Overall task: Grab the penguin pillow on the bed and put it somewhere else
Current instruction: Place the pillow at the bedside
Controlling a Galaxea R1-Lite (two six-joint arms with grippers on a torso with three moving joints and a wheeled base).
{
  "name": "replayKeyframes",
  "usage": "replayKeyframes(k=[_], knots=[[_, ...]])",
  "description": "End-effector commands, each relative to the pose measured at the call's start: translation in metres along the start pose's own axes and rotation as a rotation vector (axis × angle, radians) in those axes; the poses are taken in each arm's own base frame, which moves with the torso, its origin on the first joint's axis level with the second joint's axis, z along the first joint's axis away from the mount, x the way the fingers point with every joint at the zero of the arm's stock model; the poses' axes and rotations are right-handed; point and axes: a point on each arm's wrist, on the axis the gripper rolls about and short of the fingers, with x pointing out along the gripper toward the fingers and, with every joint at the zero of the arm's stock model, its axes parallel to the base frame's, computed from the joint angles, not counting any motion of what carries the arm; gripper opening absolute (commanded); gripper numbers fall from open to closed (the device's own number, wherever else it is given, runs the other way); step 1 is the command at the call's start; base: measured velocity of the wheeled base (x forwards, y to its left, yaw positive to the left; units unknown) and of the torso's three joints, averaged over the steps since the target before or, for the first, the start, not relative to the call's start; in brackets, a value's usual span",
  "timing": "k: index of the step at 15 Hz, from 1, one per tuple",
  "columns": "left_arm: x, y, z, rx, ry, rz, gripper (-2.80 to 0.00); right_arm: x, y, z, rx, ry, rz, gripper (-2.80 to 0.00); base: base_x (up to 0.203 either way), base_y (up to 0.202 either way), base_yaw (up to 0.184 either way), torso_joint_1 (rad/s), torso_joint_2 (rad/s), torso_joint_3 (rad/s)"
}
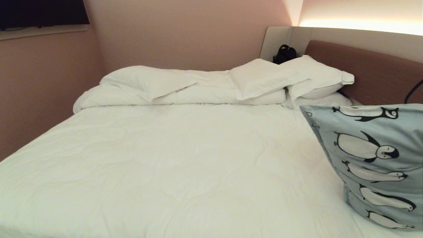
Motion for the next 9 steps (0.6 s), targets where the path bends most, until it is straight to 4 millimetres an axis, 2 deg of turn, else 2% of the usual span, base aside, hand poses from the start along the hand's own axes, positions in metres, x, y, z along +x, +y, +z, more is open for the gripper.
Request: replayKeyframes(k=[1, 6, 9], knots=[[0.000, 0.000, 0.000, 0.000, -0.001, 0.000, -2.80, 0.020, 0.009, 0.016, -0.006, -0.109, 0.105, 0.00, 0.000, 0.000, 0.000, 0.000, 0.00, 0.000], [0.000, 0.000, 0.000, -0.001, -0.002, 0.000, -2.80, 0.037, 0.013, 0.026, -0.029, -0.167, 0.169, 0.00, 0.000, 0.000, 0.000, 0.000, 0.00, 0.000], [0.000, 0.000, 0.000, -0.001, 0.000, 0.001, -2.80, 0.028, 0.015, 0.038, -0.019, -0.227, 0.250, 0.00, 0.000, 0.000, 0.000, 0.000, 0.00, 0.000]])
